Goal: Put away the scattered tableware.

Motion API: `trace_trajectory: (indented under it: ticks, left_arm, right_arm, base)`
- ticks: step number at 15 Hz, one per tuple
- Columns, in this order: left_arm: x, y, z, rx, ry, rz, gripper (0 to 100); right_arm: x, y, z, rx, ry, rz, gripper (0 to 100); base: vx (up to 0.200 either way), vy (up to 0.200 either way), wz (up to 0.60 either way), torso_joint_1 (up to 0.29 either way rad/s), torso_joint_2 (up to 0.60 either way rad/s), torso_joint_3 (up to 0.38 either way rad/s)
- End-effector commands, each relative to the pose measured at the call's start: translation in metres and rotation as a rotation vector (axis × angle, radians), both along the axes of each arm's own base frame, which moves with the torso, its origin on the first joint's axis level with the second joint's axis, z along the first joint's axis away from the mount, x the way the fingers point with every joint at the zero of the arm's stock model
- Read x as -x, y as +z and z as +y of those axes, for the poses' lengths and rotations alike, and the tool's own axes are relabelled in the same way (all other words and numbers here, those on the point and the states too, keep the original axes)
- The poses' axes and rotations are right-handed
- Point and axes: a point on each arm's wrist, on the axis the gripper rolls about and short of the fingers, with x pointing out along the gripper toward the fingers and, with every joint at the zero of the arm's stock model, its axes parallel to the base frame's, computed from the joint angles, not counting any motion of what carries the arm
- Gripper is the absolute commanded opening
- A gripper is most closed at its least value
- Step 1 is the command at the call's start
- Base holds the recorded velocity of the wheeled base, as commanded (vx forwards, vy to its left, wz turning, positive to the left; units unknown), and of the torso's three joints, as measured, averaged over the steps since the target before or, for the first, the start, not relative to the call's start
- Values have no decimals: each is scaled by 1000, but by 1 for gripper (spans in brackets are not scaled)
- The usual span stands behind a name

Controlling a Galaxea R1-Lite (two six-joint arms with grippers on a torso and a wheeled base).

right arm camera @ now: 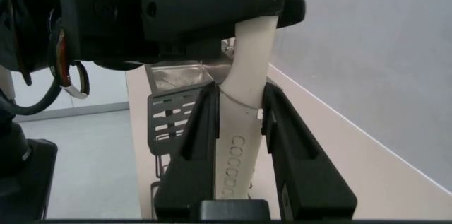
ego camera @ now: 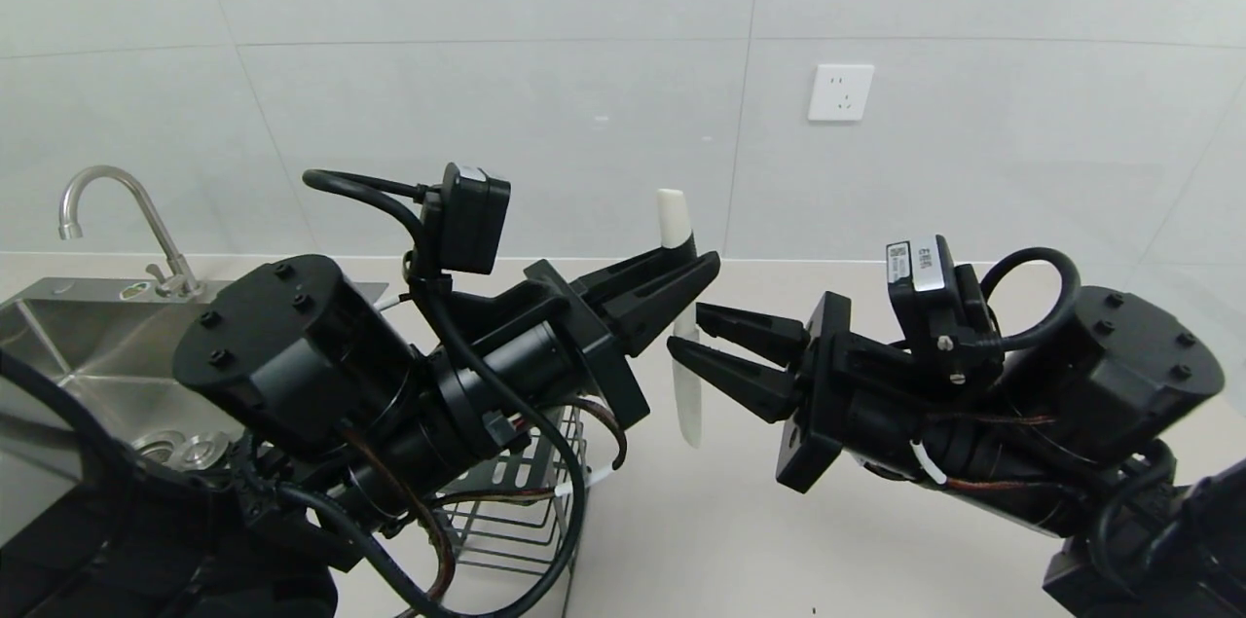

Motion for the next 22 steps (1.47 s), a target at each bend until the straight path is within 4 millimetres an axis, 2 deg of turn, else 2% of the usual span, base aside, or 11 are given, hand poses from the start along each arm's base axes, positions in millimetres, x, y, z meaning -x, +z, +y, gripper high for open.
trace_trajectory:
  ticks: [1, 4, 7, 11, 13, 14, 15, 17, 19, 20, 22]
  left_arm:
    - [1, 0, -1, 1, -5, 0, 0]
    - [0, 0, 0, 1, 4, 2, 0]
    - [1, 0, 2, -3, 10, -2, 0]
    - [4, 5, 5, 17, 11, -24, 0]
    - [4, 4, 6, 19, 11, -25, 0]
    - [4, 4, 6, 21, 11, -27, 0]
    - [4, 4, 6, 21, 11, -27, 0]
    - [4, 5, 6, 34, 11, -40, 0]
    - [5, 7, 6, 39, 11, -44, 0]
    - [7, 9, 8, 47, 11, -51, 0]
    - [7, 11, 10, 51, 14, -55, 0]
  right_arm:
    - [0, -2, -1, 6, -1, 8, 100]
    - [2, -3, -1, 10, 2, 8, 100]
    - [15, 2, -21, 13, -33, 15, 100]
    - [50, 18, -101, -16, -242, -21, 100]
    - [67, 17, -126, -20, -326, -30, 100]
    - [84, 19, -143, -38, -393, -63, 100]
    - [88, 24, -149, -52, -425, -90, 100]
    - [112, 44, -178, -108, -609, -242, 100]
    - [139, 55, -183, -149, -623, -371, 100]
    - [163, 60, -186, -175, -642, -463, 100]
    - [192, 56, -187, -187, -653, -512, 100]
  base:
    - [0, 0, 0, 0, 0, 0]
    - [0, 0, 0, 0, 0, 0]
    - [0, 0, 0, 0, 0, 0]
    - [0, 0, 0, 0, 0, 0]
    - [0, 0, 0, 0, 0, 0]
    - [0, 0, 0, 0, 0, 0]
    - [0, 0, 0, 0, 0, 0]
    - [0, 0, 0, 0, 0, 0]
    - [0, 0, 0, 0, 0, 0]
    - [0, 0, 0, 0, 0, 0]
    - [0, 0, 0, 0, 0, 0]
